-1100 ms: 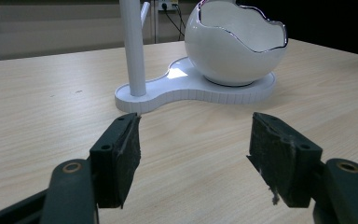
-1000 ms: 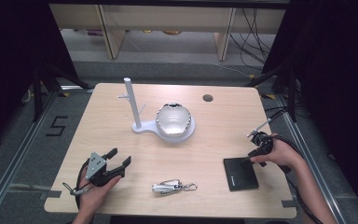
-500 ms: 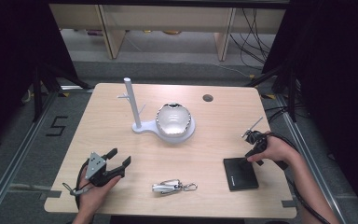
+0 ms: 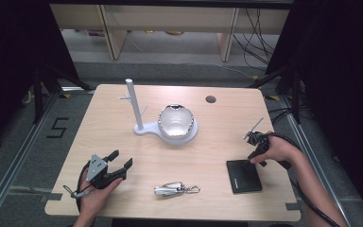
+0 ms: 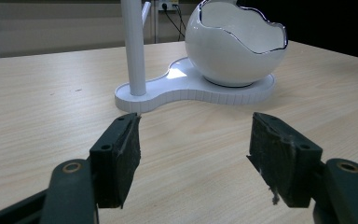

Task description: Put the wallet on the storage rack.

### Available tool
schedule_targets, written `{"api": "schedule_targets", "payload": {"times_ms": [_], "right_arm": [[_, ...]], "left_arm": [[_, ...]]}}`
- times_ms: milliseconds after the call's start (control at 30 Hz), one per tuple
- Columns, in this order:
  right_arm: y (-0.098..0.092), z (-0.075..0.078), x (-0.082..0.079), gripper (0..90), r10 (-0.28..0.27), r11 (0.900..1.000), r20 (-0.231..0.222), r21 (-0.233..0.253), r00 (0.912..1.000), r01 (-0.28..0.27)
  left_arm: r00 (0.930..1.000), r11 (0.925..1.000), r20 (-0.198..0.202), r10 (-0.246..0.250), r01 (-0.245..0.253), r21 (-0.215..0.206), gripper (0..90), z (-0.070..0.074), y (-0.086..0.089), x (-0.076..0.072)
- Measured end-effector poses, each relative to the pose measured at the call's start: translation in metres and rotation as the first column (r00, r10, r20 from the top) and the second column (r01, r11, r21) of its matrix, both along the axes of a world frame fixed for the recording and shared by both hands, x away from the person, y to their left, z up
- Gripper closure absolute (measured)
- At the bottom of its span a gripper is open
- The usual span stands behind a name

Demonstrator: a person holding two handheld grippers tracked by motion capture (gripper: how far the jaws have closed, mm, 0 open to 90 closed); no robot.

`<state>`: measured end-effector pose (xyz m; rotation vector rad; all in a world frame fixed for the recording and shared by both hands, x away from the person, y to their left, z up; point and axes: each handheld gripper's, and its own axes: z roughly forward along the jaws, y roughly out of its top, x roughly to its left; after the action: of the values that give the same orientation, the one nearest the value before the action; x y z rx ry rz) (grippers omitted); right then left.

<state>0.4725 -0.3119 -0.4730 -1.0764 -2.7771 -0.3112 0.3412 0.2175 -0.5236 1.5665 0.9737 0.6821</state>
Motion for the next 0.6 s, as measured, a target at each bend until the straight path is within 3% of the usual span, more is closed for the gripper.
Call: {"api": "schedule_targets", "payload": {"times_ms": [67,133,167,267,567,600], "right_arm": [[0.001,0.0,0.0,37.1,0.014,1.0,0.005,-0.007,0.9999,-0.014],[0.009,0.001,-0.002,38.0,-0.007,0.999,-0.006,-0.042,1.0,0.006],[0.009,0.0,0.0,38.6,0.027,0.999,0.008,-0.045,0.9996,-0.026],[0.013,0.001,0.0,42.4,0.035,0.995,0.006,-0.089,0.9994,-0.035],[0.01,0.002,0.003,54.0,0.062,0.995,-0.013,-0.081,0.998,-0.063],[0.008,0.006,0.002,65.8,0.068,0.994,0.008,-0.087,0.9976,-0.067]], "left_arm": [[1.0,1.0,0.0,-0.001,0.001,0.004,33.1,0.0,0.0,0.0],[1.0,1.0,0.004,-0.006,0.006,-0.003,33.1,0.0,0.0,0.001],[1.0,1.0,-0.005,0.0,0.0,0.005,33.1,0.0,0.0,0.0],[1.0,1.0,-0.003,0.003,-0.003,-0.003,33.2,0.0,0.0,0.0],[1.0,1.0,-0.004,0.003,-0.003,-0.002,33.1,0.0,0.0,0.0],[1.0,1.0,-0.006,0.004,-0.004,-0.003,33.1,0.0,0.0,0.0]]}}
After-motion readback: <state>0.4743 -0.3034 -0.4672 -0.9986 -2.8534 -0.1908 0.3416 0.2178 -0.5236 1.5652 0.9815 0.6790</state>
